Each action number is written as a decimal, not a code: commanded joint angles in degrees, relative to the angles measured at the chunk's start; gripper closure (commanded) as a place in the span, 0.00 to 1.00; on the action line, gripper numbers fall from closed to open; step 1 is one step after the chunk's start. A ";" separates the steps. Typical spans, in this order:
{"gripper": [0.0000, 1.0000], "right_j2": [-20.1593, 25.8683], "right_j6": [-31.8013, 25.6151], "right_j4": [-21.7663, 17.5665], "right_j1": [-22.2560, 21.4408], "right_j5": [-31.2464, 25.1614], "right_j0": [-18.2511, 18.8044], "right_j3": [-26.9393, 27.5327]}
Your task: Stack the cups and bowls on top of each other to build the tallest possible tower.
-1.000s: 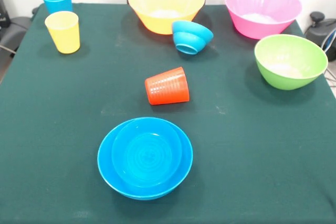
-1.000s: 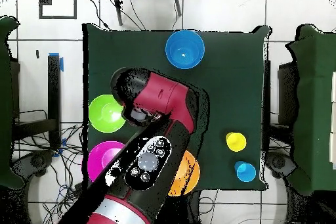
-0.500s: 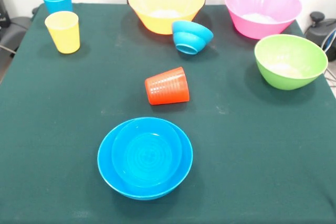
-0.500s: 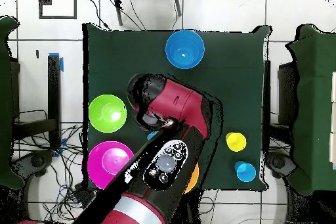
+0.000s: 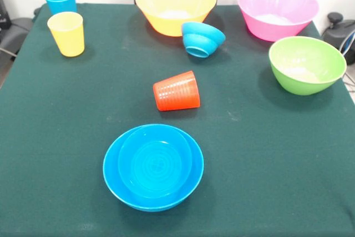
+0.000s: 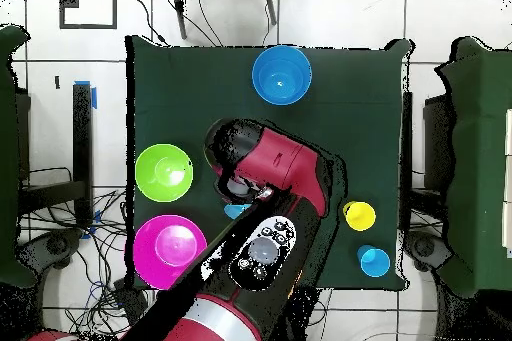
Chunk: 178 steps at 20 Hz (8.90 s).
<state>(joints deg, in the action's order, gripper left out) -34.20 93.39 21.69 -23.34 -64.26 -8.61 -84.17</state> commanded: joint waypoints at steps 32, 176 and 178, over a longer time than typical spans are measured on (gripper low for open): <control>0.00 19.86 4.45 0.24 2.96 19.41 5.40 -9.82; 0.00 30.58 15.93 -26.25 22.28 84.63 22.99 -35.60; 0.00 30.50 16.06 -26.21 23.00 85.21 22.73 -34.99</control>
<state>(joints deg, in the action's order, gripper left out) -9.23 100.90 -5.68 -4.89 22.60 14.12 -129.74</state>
